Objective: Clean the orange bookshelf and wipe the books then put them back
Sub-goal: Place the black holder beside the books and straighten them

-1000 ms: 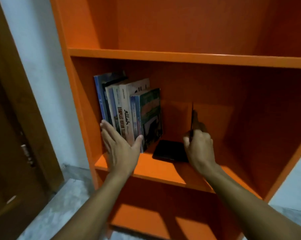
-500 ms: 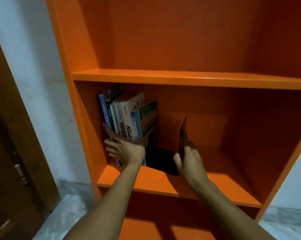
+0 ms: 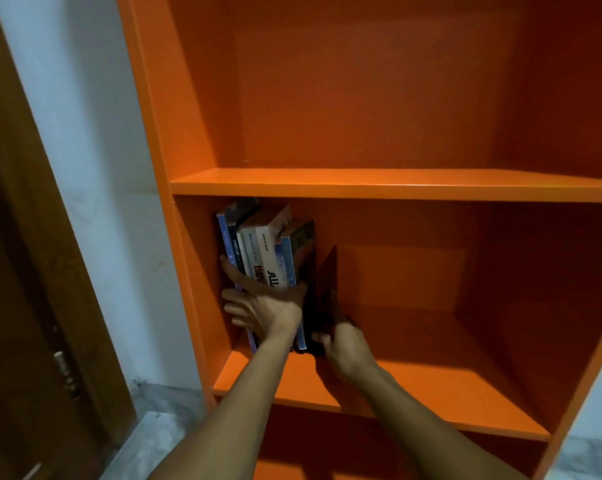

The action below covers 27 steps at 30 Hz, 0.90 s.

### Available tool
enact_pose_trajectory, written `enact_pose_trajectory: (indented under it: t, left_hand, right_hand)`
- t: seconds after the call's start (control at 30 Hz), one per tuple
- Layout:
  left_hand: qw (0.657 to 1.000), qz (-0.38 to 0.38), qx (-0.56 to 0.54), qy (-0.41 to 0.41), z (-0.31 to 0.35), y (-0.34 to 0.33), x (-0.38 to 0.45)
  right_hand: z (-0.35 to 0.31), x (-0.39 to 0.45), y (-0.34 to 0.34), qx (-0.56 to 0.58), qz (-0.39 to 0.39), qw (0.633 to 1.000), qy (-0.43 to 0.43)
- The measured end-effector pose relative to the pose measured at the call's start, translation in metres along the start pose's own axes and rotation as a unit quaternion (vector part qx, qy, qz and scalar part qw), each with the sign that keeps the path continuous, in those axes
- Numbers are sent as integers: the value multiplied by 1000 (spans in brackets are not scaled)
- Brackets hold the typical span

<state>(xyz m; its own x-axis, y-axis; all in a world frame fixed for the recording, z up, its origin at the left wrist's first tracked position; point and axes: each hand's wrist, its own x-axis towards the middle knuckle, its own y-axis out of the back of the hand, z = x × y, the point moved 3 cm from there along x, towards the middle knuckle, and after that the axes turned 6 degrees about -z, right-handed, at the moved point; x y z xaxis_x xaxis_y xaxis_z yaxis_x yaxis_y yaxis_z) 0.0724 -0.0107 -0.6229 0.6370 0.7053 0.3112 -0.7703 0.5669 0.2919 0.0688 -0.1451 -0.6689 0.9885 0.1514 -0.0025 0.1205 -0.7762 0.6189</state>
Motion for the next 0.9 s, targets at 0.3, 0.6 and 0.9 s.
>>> enact_pose_trajectory:
  t: [0.3, 0.6, 0.9]
  left_hand:
    - [999, 11, 34, -16, -5, 0, 9]
    - [983, -17, 127, -129, -10, 14, -13]
    - [853, -111, 346, -373, -58, 10, -24]
  right_hand:
    - [-22, 38, -20, 25, -41, 997, 65]
    - [-30, 35, -18, -6, -103, 992, 78]
    - [-17, 21, -27, -122, -67, 990, -17]
